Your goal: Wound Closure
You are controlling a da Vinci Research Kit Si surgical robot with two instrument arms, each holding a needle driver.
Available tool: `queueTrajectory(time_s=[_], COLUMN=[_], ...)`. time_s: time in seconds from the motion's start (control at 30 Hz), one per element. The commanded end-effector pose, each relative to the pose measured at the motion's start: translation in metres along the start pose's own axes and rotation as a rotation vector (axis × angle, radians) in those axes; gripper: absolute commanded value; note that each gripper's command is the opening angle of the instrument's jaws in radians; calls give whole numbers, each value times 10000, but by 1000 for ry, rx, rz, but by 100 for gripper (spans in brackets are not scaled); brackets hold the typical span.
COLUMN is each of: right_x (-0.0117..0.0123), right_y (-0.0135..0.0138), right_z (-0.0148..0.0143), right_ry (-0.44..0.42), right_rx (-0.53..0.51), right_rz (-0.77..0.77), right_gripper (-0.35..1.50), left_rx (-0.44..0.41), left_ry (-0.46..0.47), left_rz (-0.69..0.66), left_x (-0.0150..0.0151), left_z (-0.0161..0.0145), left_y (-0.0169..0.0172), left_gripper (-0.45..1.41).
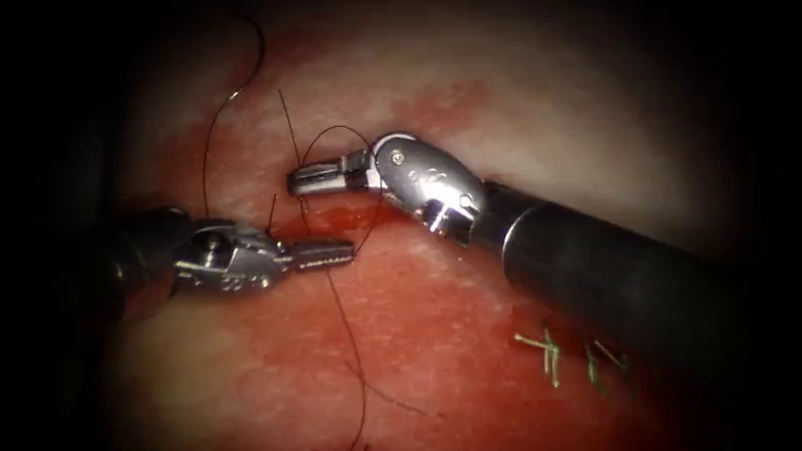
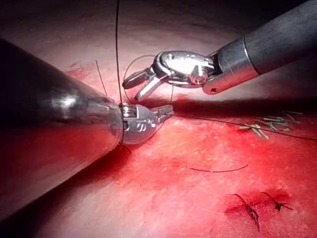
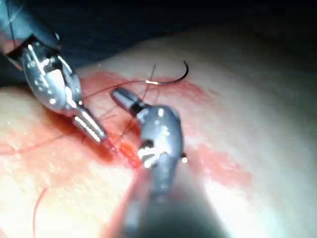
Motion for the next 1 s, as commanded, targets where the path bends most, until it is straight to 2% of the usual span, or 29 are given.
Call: queueTrajectory(time_s=[0.03,0.17,0.3,0.47,0.63,0.77,0.9,1.0], right_x=[-2,-3,-5,-10,-16,-22,-26,-29], right_y=[5,6,7,6,0,-5,-11,-16], right_z=[14,22,25,27,31,34,36,36], right_ry=[-6,-33,-49,-99,-155,-213,-247,-255], right_rx=[-10,-59,-85,-133,-117,-103,-84,-79], right_rz=[-3,-3,-3,-4,-10,-15,-21,-25], right_gripper=[104,125,125,121,116,115,115,116], left_rx=[-2,-13,-24,-39,-43,-63,-73,-80], left_ry=[3,16,18,30,33,36,48,6], left_rz=[2,2,3,-1,18,112,174,187], left_x=[-1,10,26,60,77,90,89,79], left_z=[7,7,5,-3,-10,-19,-33,-47], left_y=[2,5,7,8,-2,-18,-38,-55], left_gripper=[-45,-45,-45,-45,-45,-45,-45,-45])
